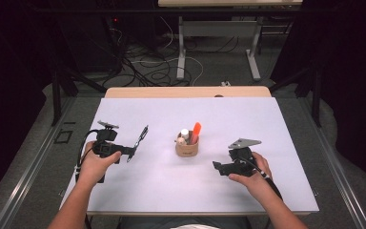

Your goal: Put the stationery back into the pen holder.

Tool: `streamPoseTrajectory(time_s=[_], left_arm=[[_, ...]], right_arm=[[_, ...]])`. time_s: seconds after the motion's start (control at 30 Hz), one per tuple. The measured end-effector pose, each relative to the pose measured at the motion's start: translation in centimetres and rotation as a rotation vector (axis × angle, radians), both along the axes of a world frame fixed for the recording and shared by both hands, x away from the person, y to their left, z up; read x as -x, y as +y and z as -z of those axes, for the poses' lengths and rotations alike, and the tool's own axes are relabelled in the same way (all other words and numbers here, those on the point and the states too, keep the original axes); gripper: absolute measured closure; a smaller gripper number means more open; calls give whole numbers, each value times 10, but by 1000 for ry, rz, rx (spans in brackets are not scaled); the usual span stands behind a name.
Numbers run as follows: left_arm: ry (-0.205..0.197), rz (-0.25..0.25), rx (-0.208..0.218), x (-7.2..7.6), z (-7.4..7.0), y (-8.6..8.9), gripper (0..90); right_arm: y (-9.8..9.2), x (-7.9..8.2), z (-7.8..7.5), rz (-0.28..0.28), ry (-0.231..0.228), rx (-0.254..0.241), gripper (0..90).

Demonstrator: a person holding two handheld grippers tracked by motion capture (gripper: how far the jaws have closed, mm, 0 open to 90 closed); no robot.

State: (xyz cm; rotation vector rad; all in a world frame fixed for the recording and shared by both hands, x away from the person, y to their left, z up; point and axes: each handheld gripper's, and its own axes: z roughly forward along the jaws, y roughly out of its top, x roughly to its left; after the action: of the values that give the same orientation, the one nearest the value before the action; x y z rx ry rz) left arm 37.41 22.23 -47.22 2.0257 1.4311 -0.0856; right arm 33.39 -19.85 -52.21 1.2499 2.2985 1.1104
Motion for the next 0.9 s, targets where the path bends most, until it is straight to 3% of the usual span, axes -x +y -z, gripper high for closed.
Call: streamPoseTrajectory(time_s=[0.23,0.57,0.77,0.9], left_arm=[[-38,88,0,10,-13,-20,797],[-60,215,27,24,-23,-48,797],[-52,270,31,32,-23,-65,797],[-36,298,28,34,-19,-74,797]], right_arm=[[0,0,1,-1,1,1,194],[0,0,0,-7,0,-5,200],[1,1,-1,-23,0,-4,218],[5,4,-3,-60,-39,12,238]])
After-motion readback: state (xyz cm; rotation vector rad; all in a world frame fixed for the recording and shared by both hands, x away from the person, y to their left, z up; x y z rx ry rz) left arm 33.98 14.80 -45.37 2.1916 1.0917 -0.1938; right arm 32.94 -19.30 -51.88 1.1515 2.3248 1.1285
